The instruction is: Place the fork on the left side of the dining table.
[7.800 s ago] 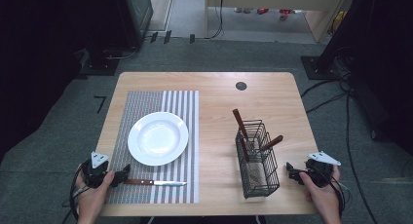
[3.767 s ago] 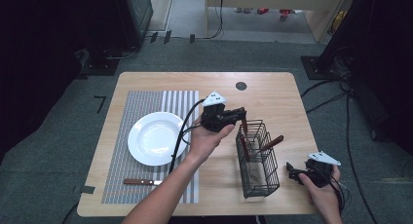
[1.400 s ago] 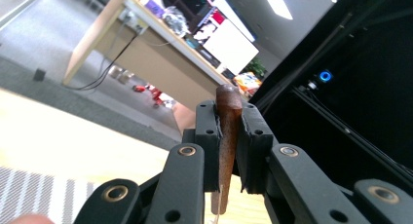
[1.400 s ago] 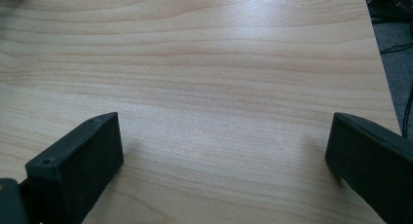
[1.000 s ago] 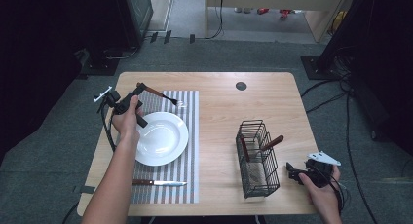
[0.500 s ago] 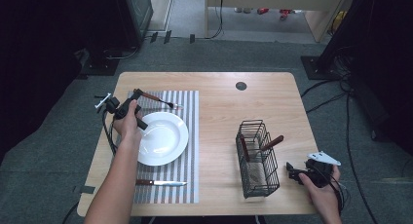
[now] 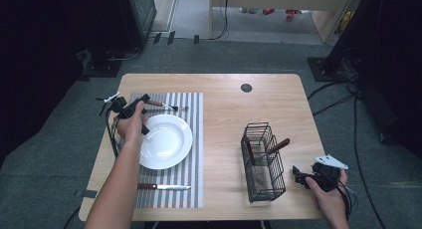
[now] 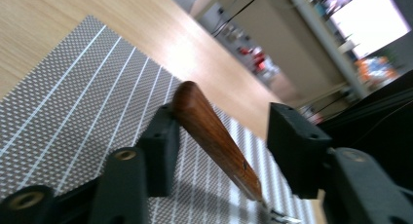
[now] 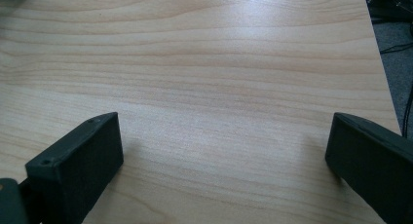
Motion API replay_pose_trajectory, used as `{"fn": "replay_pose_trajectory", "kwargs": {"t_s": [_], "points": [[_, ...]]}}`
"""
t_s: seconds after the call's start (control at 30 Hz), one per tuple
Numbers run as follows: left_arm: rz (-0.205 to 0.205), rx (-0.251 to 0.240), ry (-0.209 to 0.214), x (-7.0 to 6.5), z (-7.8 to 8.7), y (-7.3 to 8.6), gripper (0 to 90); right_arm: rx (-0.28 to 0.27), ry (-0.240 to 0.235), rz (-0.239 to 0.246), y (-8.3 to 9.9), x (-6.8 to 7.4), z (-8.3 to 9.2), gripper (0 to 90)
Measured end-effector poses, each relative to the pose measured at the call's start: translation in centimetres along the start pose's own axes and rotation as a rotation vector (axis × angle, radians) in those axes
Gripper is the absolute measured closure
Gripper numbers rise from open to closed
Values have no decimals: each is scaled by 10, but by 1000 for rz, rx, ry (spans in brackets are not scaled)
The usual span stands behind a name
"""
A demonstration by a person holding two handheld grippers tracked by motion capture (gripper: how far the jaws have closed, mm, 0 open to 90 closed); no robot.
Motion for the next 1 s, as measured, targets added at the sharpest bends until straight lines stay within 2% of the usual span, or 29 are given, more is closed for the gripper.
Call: {"fn": "replay_pose_trajectory", "kwargs": {"t_s": [0.17,0.2,0.27,0.4,0.5,0.67,0.7,0.8,0.93,1.0], "points": [[-67,94,-70,0,-8,6,250,0,0,0,0,0,0,0],[-93,108,-92,1,-9,7,238,0,0,0,0,0,0,0],[-113,123,-134,1,-11,7,228,0,0,0,0,0,0,0],[-180,155,-173,0,-12,5,234,0,0,0,0,0,0,0],[-195,149,-182,-1,-9,3,212,0,0,0,0,0,0,0],[-221,143,-181,-1,-3,1,183,0,0,0,0,0,0,0],[-229,147,-152,-3,2,1,177,0,0,0,0,0,0,0],[-227,142,-109,-6,9,-2,175,0,0,0,0,0,0,0],[-198,110,-50,-12,18,-7,175,0,0,0,0,0,0,0],[-218,100,-45,-14,23,-9,175,0,0,0,0,0,0,0]]}}
Point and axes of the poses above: each handheld gripper's, and its own axes: z roughly backward along the jaws, y roughly out of its underside, x roughly to its left, the point moved 7 cm from there along -z, roughly forward along the jaws, and after that the axes turned 3 degrees about x, right-handed, at the moved point
